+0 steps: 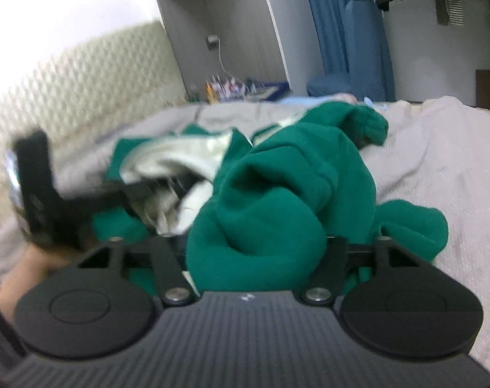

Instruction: Fold large clothes

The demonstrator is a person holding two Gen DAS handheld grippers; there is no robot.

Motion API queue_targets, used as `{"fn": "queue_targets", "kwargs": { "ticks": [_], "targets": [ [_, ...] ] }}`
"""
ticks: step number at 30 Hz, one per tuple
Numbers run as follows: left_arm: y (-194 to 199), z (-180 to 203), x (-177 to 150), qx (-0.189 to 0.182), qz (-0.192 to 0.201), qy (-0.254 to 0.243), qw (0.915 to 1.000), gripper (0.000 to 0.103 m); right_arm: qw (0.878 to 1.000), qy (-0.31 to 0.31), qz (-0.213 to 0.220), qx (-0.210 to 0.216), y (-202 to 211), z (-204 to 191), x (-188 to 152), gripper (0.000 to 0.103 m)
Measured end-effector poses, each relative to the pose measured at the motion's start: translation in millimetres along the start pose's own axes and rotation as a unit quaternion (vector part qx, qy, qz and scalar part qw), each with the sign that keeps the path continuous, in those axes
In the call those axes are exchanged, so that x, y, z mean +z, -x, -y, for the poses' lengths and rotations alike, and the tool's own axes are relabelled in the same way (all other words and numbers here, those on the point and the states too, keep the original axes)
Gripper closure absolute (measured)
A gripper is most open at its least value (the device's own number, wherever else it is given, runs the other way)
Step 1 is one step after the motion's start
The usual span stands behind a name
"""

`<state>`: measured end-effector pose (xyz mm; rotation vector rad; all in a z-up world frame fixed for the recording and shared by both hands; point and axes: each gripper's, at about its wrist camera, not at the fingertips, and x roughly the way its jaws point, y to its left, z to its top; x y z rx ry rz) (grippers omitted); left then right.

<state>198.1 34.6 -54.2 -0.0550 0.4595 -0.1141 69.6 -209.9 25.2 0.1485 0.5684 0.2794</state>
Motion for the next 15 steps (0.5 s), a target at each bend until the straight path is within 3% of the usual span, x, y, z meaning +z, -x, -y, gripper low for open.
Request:
{"fn": "queue_targets", "kwargs": {
  "ticks": [3,4,11,15],
  "targets": [
    [8.7,-3.0,4.8,0.0,0.011,0.013,0.9998,0.086,0.999,0.038,-0.019,-0.019,-8.8,-11.3,-5.6,0.027],
    [12.7,-3.1,5.8,-0.001,0.013,0.019,0.9997,0.086,0.998,0.041,-0.024,-0.028,-11.9,-13.1,-7.5,0.021],
    [27.5,-11.7,11.4,-0.015,0.035,0.053,0.9979,0.087,0.991,0.076,-0.036,-0.105,-26.0,-19.0,-15.3,0.019],
    [38.0,-9.1,18.1,-0.013,0.051,0.031,0.9981,0.087,0.985,0.108,-0.026,-0.129,-22.1,-16.9,-19.4,0.019]
  ]
}}
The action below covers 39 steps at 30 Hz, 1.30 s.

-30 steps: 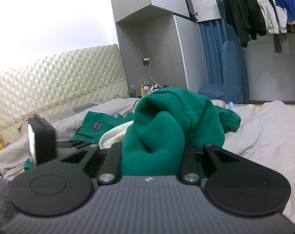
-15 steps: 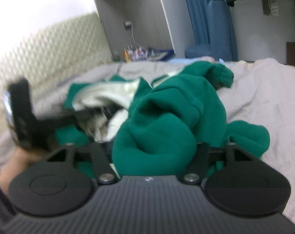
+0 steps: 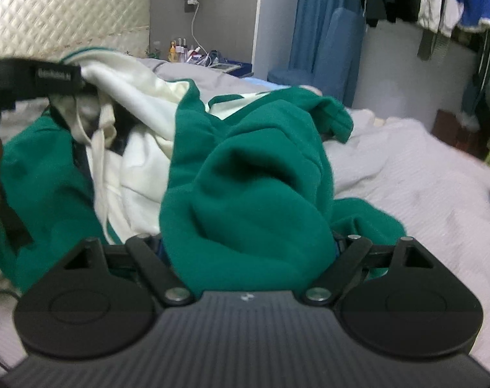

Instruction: Fold large clothes

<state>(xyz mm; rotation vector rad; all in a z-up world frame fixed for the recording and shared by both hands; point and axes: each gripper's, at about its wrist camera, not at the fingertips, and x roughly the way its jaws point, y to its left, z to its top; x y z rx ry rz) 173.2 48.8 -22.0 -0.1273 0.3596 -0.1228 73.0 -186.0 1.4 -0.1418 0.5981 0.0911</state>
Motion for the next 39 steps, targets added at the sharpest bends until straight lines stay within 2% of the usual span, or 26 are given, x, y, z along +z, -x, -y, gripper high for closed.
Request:
{"fn": "queue_targets", "kwargs": {
  "ticks": [6,7,9,10,12,13,14,16,19,21,25,28,31,33,34,36,39],
  "targets": [
    [10.2,-9.3,5.6,-0.002,0.016,0.019,0.9997,0.087,0.999,0.004,0.011,-0.036,0.5,2.3,0.7,0.019],
    [10.4,-9.5,5.9,-0.003,0.017,0.021,0.9996,0.087,1.0,-0.003,0.004,-0.031,-3.0,2.8,0.2,0.019],
    [11.2,-9.4,5.1,-0.002,0.022,0.023,0.9995,0.087,0.999,-0.027,-0.018,0.009,-12.9,4.0,-2.7,0.019],
    [11.4,-9.1,5.2,-0.001,0.025,0.022,0.9995,0.087,0.999,-0.034,-0.027,0.029,-17.7,3.3,-3.8,0.023],
    [13.3,-8.8,3.5,0.002,0.028,0.024,0.9993,0.087,0.998,-0.024,-0.025,0.054,-21.3,1.3,-1.9,0.041],
    [14.1,-9.6,3.7,0.003,0.029,0.026,0.9992,0.087,0.998,-0.016,-0.02,0.055,-20.7,0.2,0.7,0.062],
    [15.5,-10.5,4.1,0.003,0.029,0.028,0.9992,0.087,0.999,-0.008,-0.016,0.049,-19.2,-0.7,3.5,0.078],
    [21.1,-11.3,4.8,0.008,0.033,0.03,0.999,0.087,1.0,-0.004,0.002,0.022,-11.9,2.3,10.7,0.09],
    [33.8,-1.6,11.3,0.028,0.041,0.008,0.9987,0.088,0.999,-0.018,0.047,-0.017,11.8,18.6,28.5,0.092],
    [45.2,4.3,22.1,0.02,0.048,0.007,0.9986,0.088,0.995,-0.029,0.083,-0.036,36.9,36.9,46.4,0.092],
    [80.1,15.1,56.8,0.013,0.076,0.011,0.997,0.089,0.987,-0.049,0.14,-0.066,88.4,77.5,90.3,0.093],
    [112.3,25.9,89.9,0.004,0.099,0.003,0.995,0.089,0.979,-0.038,0.184,-0.081,126.6,101.5,134.1,0.093],
    [152.3,38.3,126.7,-0.007,0.126,0.002,0.992,0.089,0.967,-0.018,0.231,-0.104,168.4,111.4,183.1,0.095],
    [179.1,47.1,149.6,-0.011,0.141,0.004,0.9899,0.089,0.952,0.001,0.277,-0.134,201.3,113.3,213.0,0.095],
    [193.3,50.7,159.6,-0.013,0.147,0.007,0.989,0.089,0.946,0.01,0.294,-0.135,218.4,113.8,230.3,0.095],
    [221.5,56.3,182.6,-0.018,0.164,0.018,0.9861,0.089,0.944,0.008,0.306,-0.121,248.6,115.7,265.8,0.095],
    [264.0,63.9,213.0,-0.025,0.183,0.028,0.9824,0.089,0.933,0.025,0.334,-0.132,288.7,108.4,309.8,0.095]
  ]
}}
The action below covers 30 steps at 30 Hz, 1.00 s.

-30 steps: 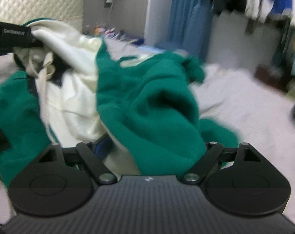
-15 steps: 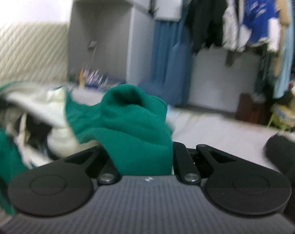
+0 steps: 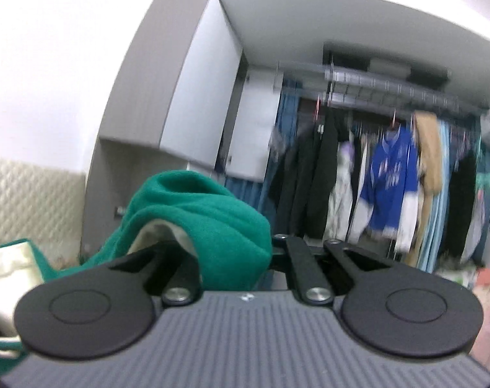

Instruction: Fold large clothes

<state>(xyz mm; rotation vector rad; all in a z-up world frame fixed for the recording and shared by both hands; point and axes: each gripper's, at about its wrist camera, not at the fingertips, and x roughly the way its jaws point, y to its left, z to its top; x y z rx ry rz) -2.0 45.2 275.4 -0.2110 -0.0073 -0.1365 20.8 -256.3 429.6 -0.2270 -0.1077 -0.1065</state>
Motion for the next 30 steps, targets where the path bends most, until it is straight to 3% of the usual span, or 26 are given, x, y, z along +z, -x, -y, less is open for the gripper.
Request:
{"fn": "queue_targets", "kwargs": {
  "ticks": [5,9,15,18,20,24,30],
  "targets": [
    [47.1,9.8,65.0,-0.028,0.023,0.034,0.9988,0.089,0.999,0.016,0.048,0.002,3.6,1.4,99.9,0.095],
    [82.4,18.5,106.0,-0.07,0.036,0.083,0.9934,0.089,0.995,0.019,0.095,0.018,28.9,-10.5,171.0,0.095],
    [118.9,47.0,132.2,-0.145,0.049,0.104,0.9828,0.089,0.988,-0.019,0.144,0.053,41.7,-6.2,218.4,0.095],
    [116.8,53.2,128.9,-0.175,0.036,0.125,0.976,0.089,0.988,-0.034,0.134,0.07,25.7,-5.0,210.9,0.095],
    [109.6,57.2,119.1,-0.177,0.027,0.125,0.9759,0.088,0.989,-0.034,0.117,0.08,10.6,-8.0,197.5,0.095],
    [68.9,53.5,85.2,-0.151,-0.005,0.125,0.9806,0.088,0.994,-0.015,0.071,0.08,-40.2,-25.9,148.3,0.095],
    [-37.5,34.7,15.4,-0.096,-0.057,0.127,0.9856,0.088,0.996,-0.013,0.012,0.09,-160.0,-48.3,49.8,0.094]
  ]
}}
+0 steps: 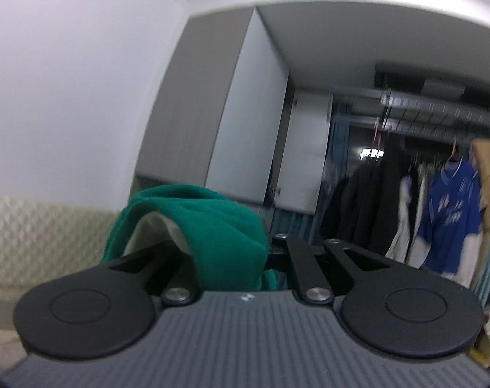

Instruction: Fold large clothes

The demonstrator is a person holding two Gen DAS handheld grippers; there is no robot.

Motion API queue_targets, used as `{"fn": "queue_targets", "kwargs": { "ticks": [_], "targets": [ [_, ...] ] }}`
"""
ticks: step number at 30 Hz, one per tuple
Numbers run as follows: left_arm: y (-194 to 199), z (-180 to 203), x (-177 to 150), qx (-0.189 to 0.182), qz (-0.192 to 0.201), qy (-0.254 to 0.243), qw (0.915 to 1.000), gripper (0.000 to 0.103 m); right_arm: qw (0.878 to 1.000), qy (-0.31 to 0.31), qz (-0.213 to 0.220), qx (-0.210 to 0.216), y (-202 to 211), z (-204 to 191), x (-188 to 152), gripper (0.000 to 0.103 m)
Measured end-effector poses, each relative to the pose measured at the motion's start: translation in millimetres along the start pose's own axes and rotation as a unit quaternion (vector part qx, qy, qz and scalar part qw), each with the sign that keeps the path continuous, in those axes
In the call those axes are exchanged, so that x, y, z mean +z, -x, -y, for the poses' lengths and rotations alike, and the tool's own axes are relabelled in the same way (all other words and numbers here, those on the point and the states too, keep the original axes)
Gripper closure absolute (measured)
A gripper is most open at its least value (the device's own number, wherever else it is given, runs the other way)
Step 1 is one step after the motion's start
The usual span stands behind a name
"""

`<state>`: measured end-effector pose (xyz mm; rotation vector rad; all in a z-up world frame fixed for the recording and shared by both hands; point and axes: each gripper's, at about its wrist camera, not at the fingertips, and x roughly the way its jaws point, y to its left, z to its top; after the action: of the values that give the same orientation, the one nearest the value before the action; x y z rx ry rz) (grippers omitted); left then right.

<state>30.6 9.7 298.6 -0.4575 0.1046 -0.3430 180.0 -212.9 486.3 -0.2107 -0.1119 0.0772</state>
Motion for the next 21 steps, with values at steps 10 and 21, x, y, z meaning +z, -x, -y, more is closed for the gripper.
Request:
{"fn": "queue_targets", "kwargs": {
  "ticks": [10,21],
  "targets": [
    [-255.1,-121.5,-94.7,0.072,-0.086,-0.03,0.9933,0.088,0.989,-0.057,-0.133,-0.039,-242.0,2.6,-235.0,0.094],
    [-419.8,-251.0,-258.1,0.11,-0.221,-0.039,0.9683,0.088,0.955,-0.072,-0.285,-0.036,-322.2,-14.4,-496.6,0.093]
  ]
}}
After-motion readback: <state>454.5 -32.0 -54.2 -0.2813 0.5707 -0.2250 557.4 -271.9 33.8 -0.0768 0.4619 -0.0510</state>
